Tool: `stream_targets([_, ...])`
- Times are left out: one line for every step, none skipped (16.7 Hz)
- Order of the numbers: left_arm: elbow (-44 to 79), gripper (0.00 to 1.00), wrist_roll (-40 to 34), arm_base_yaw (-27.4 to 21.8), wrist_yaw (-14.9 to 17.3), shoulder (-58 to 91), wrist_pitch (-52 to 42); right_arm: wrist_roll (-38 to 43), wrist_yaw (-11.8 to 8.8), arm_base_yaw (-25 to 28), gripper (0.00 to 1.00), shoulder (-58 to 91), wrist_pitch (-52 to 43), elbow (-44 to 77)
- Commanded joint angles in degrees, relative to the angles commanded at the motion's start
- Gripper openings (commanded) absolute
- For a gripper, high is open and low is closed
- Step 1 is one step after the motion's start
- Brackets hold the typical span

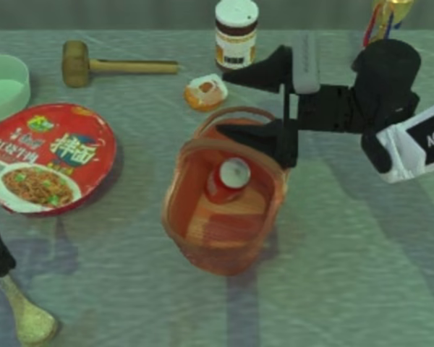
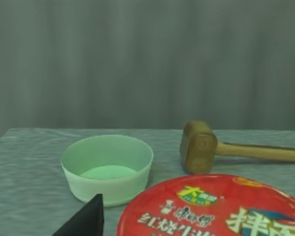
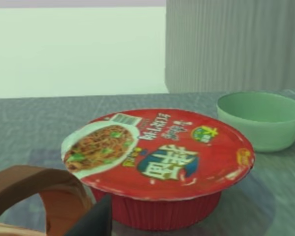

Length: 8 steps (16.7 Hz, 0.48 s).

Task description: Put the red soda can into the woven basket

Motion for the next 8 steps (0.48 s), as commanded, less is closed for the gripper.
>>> stream_targets([0.0,1.0,0.0,0.0,0.0,0.0,0.0,0.0,0.0,0.0,1.0,0.0,0.0,0.0])
stream_targets([0.0,1.0,0.0,0.0,0.0,0.0,0.0,0.0,0.0,-0.2,1.0,0.0,0.0,0.0])
stream_targets([0.0,1.0,0.0,0.0,0.0,0.0,0.0,0.0,0.0,-0.2,1.0,0.0,0.0,0.0])
stream_targets([0.5,1.0,0.3,-0.3,0.1,0.5,-0.5,-0.1,0.3,-0.3,1.0,-0.5,-0.2,-0.3])
stream_targets([1.5,1.0,0.8,-0.8,0.3,1.7,-1.5,-0.2,0.8,-0.4,1.0,-1.5,-0.7,-1.0])
stream_targets([3.1,1.0,1.6,-1.5,0.6,3.3,-3.0,-0.4,1.5,-0.6,1.0,-2.9,-1.3,-2.0])
stream_targets([5.2,1.0,2.7,-2.4,0.9,5.6,-5.0,-0.6,2.5,-0.9,1.0,-4.9,-2.2,-3.3])
stream_targets([7.7,1.0,4.0,-3.5,1.3,8.3,-7.4,-0.8,3.7,-1.3,1.0,-7.2,-3.3,-5.0])
